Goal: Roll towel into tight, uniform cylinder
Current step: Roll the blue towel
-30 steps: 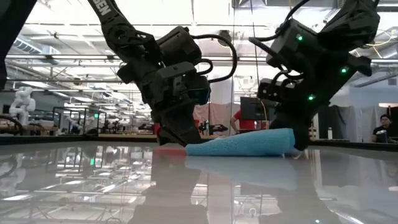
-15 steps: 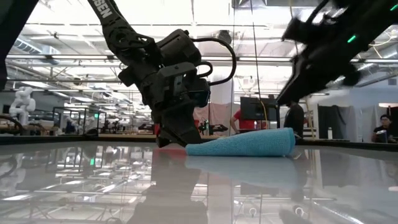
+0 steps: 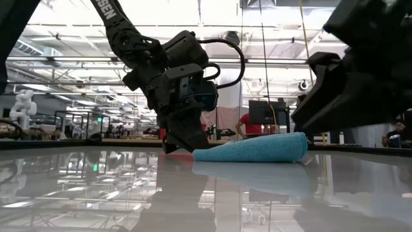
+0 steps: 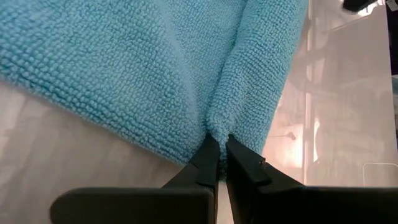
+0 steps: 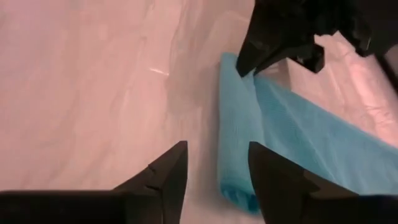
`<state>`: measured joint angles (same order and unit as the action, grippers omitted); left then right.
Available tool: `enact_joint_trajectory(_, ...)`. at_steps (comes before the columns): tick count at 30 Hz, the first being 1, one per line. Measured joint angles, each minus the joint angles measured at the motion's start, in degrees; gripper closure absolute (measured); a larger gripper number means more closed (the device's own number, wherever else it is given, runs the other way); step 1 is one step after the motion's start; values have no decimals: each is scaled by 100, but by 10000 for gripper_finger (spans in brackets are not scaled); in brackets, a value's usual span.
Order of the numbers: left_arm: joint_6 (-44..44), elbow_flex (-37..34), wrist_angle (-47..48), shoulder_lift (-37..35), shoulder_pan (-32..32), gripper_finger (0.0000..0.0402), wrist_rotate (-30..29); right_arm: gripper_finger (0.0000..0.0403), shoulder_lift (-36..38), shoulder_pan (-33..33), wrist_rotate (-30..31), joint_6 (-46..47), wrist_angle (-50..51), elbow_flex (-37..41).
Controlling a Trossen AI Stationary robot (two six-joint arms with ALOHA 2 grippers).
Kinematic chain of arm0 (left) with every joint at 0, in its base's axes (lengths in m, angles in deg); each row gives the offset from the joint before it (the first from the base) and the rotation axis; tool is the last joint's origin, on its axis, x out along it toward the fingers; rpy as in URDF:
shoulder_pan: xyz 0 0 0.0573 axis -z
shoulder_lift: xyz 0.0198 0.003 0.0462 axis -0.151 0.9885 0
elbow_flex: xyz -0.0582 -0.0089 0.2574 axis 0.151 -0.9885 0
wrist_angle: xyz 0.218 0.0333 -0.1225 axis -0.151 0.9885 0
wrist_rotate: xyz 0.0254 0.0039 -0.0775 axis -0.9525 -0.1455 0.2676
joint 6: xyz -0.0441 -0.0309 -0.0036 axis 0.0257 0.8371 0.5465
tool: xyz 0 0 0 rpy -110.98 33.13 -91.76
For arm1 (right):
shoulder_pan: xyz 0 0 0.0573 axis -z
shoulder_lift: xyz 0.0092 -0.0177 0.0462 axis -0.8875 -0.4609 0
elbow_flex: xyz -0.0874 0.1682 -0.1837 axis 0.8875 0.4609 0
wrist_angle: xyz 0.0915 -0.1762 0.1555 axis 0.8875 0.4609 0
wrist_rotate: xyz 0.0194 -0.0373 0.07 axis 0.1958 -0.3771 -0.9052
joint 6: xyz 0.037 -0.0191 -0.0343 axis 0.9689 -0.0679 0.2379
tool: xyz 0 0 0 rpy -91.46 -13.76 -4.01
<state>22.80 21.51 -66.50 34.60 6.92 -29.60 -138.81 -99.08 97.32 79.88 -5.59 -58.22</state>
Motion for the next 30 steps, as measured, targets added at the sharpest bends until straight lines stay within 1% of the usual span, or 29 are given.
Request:
enact_joint_trajectory(2, 0, 0, 0, 0, 0, 382, 24, 246, -183, -1, 213, -136, -159, -2)
enact_joint_trajectory(6, 0, 0, -4, 0, 0, 382, 35, 259, -401, 55, 200, -220, -267, -4)
enact_joint_trajectory(13, -40, -2, -9, 1, 2, 382, 160, 268, -722, 177, 202, 21, -254, -14)
enact_joint_trajectory(19, -63, -2, -14, 0, 2, 382, 338, 275, -736, 346, 134, 345, -114, -17)
enact_joint_trajectory(22, -86, -2, -22, 0, 2, 382, 388, 296, -738, 447, 31, 605, 45, -25)
enact_joint_trajectory(26, -374, 0, -9, 0, 23, 379, 435, 344, -736, 546, -206, 741, 141, -26)
enact_joint_trajectory(29, -573, -3, 25, -33, 90, 357, 426, 385, -736, 551, -282, 743, 148, -26)
enact_joint_trajectory(30, -635, -5, 32, -59, 118, 347, 403, 393, -736, 555, -314, 732, 151, -26)
